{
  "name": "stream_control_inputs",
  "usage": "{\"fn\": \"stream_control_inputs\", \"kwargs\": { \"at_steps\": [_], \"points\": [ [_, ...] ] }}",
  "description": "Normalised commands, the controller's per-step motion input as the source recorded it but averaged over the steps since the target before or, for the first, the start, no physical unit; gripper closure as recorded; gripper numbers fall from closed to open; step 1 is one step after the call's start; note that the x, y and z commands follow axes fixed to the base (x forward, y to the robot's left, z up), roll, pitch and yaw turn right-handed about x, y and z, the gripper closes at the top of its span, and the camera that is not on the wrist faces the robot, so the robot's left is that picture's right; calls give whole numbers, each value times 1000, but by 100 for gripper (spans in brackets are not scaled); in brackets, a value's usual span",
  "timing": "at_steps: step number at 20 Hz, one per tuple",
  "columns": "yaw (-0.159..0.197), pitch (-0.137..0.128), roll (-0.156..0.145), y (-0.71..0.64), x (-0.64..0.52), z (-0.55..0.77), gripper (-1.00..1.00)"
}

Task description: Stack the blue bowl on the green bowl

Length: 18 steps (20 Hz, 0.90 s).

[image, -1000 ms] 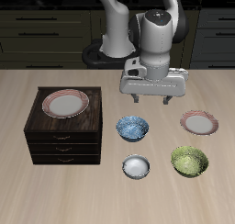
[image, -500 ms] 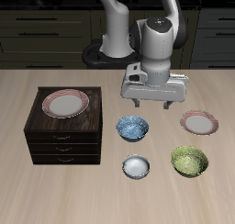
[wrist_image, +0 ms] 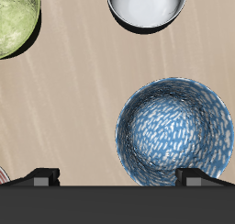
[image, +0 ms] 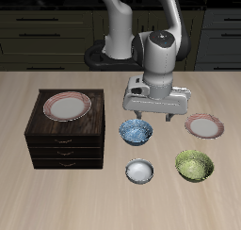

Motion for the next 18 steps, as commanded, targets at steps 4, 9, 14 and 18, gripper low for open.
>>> {"fn": "stream_control_inputs", "kwargs": {
  "at_steps": [4,9,14,18],
  "points": [
    [-10,40,-3,11,35,-330,-100],
    [-15,48,9,63,17,-340,-100],
    [-27,24,-13,-24,-3,-254,-100],
    [-13,11,37,38,-1,-88,100]
  ]
}}
